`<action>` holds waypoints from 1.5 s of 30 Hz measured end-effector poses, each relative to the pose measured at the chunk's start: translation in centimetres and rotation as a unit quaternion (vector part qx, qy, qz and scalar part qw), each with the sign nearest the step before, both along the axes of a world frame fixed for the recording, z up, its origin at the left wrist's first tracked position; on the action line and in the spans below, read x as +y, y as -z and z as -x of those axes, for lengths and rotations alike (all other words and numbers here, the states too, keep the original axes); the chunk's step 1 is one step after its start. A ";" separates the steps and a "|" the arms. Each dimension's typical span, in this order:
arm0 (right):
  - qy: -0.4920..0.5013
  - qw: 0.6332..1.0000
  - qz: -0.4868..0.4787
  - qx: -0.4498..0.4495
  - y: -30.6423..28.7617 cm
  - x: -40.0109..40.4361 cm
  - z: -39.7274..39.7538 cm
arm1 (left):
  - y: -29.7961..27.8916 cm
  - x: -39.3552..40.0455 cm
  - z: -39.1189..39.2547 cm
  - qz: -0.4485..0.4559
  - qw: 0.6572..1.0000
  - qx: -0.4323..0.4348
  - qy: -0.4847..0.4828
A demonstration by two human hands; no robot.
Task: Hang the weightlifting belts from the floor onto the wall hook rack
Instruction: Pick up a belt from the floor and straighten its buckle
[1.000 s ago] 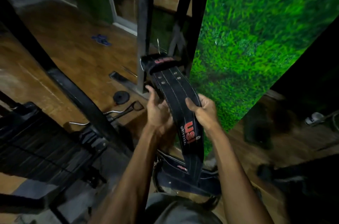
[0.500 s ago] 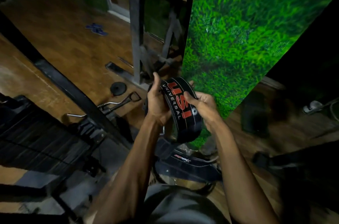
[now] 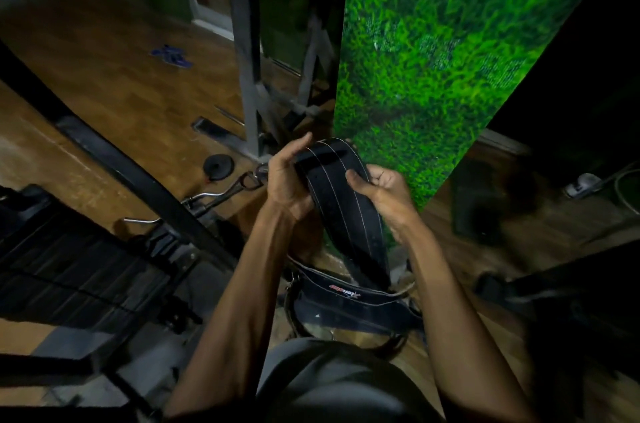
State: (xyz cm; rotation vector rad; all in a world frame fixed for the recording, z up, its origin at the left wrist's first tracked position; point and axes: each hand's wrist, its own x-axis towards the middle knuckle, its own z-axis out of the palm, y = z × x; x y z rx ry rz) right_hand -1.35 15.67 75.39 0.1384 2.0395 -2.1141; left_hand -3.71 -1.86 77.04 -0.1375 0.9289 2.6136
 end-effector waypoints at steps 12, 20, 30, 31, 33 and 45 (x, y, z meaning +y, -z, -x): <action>-0.024 0.997 -0.051 -0.045 2.8 -0.6 -1.4 | -1.0 -0.7 0.7 0.186 0.980 -0.017 -0.063; -0.042 0.992 0.084 -0.086 0.8 1.3 -2.1 | -3.2 -0.4 -0.5 0.226 0.970 0.090 -0.009; 0.010 0.975 0.150 -0.161 -5.1 -1.4 0.3 | -1.5 -2.3 -3.8 0.382 0.899 0.156 0.143; 0.017 0.979 0.138 -0.146 -5.2 -1.9 0.4 | -1.3 -2.9 -4.0 0.383 0.899 0.158 0.144; 0.023 0.985 0.131 -0.107 -5.2 -2.8 0.3 | -1.3 -4.0 -4.5 0.366 0.910 0.138 0.135; -0.139 0.981 0.098 -0.095 -0.5 -1.5 -1.9 | -3.0 -4.0 -3.7 0.198 0.972 -0.032 -0.118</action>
